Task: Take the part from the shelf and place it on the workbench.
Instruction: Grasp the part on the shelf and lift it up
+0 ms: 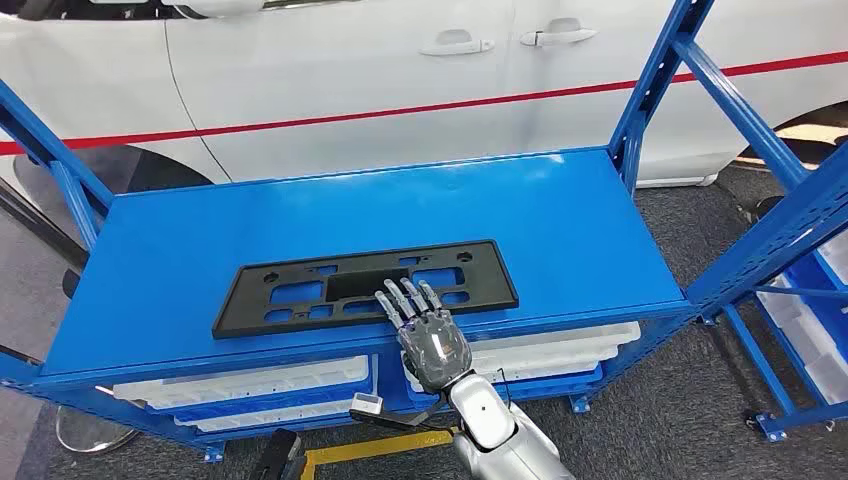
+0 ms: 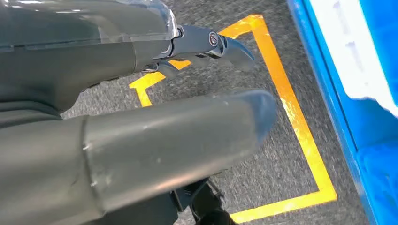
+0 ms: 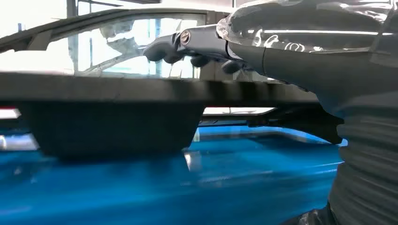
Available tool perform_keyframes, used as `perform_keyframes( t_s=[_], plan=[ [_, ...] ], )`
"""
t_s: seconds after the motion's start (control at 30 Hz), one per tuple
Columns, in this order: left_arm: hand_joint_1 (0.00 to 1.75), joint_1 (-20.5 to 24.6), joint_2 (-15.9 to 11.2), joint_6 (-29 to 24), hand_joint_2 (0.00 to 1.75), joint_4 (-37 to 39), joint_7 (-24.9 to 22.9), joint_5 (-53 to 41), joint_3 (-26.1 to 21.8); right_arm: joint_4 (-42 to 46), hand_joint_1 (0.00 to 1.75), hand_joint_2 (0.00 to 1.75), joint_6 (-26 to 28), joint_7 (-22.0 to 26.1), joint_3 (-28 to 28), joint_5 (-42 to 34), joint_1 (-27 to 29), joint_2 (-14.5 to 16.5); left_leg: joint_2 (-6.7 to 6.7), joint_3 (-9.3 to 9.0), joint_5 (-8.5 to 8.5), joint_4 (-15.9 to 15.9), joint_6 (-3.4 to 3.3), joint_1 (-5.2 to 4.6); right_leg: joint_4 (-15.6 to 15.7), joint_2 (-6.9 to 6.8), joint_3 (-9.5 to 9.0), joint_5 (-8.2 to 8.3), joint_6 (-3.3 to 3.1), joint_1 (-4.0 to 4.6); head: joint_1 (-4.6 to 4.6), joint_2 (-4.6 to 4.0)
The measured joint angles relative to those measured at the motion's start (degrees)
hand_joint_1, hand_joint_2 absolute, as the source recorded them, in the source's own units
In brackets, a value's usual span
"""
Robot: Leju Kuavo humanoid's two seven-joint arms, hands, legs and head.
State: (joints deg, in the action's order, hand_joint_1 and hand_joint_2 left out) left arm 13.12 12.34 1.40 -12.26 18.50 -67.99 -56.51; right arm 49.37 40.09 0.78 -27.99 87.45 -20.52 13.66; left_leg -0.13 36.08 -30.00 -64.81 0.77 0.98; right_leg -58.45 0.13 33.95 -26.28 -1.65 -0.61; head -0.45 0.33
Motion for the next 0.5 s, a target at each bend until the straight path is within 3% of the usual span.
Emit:
perform_keyframes(
  t_s=[0.1,0.13,0.17,0.23,0.3,0.43,0.5],
  plan=[
    [0.0,-0.3,0.0,-0.1,0.0,0.0,0.1,0.2,0.1,1.1,0.0,1.75,0.0,1.9,0.8,-1.8,0.8,0.3,0.01,3.98,-2.67,-7.6,0.17,0.02,-0.1,-0.02,-0.25,-0.23,-0.3,0.25,0.01,0.0],
    [0.0,-0.5,0.0,-0.2,0.0,0.0,0.2,0.4,0.1,2.2,0.0,1.75,0.0,3.4,1.7,-2.8,1.4,0.6,0.01,5.03,-2.75,-9.4,0.18,0.01,-0.2,0.0,-0.43,-0.34,-0.4,0.37,0.0,0.0],
    [0.0,-0.7,0.0,-0.2,0.0,0.0,0.2,0.7,0.1,3.5,0.0,1.75,0.0,5.2,3.2,-3.6,2.0,1.2,0.01,5.01,-1.67,-9.0,0.09,0.01,-0.2,0.08,-0.66,-0.48,-0.42,0.48,0.0,0.0],
    [0.0,-0.9,0.0,-0.3,0.0,0.0,0.3,1.1,0.1,5.8,0.0,1.75,0.0,8.3,7.3,-4.2,2.7,2.8,0.01,2.28,2.67,-2.4,-0.44,-0.09,-0.3,0.29,-1.31,-0.9,-0.33,0.63,0.0,0.0],
    [0.0,-0.8,0.0,-0.3,0.0,0.0,0.6,1.4,0.2,6.9,0.0,1.75,0.0,9.7,11.1,-4.0,2.6,4.1,0.01,-0.68,5.15,4.0,-1.08,-0.43,-0.4,0.34,-1.65,-1.32,0.03,0.85,0.0,0.0],
    [0.0,-1.0,0.0,-0.3,0.0,0.0,0.7,1.6,0.3,7.5,0.0,1.75,0.0,10.0,15.9,-4.9,2.7,5.3,-0.03,-1.84,5.03,6.5,-1.84,-0.55,-0.4,0.22,-1.63,-1.73,1.07,0.89,0.02,0.0],
    [0.0,-0.9,0.1,-0.3,0.0,0.0,0.7,1.6,0.3,7.7,0.0,1.75,0.0,9.9,17.5,-5.9,2.7,5.5,0.04,-2.17,5.23,7.2,-2.43,-0.22,-3.1,0.19,-0.5,-3.49,1.68,0.84,0.03,0.0]
  ],
)
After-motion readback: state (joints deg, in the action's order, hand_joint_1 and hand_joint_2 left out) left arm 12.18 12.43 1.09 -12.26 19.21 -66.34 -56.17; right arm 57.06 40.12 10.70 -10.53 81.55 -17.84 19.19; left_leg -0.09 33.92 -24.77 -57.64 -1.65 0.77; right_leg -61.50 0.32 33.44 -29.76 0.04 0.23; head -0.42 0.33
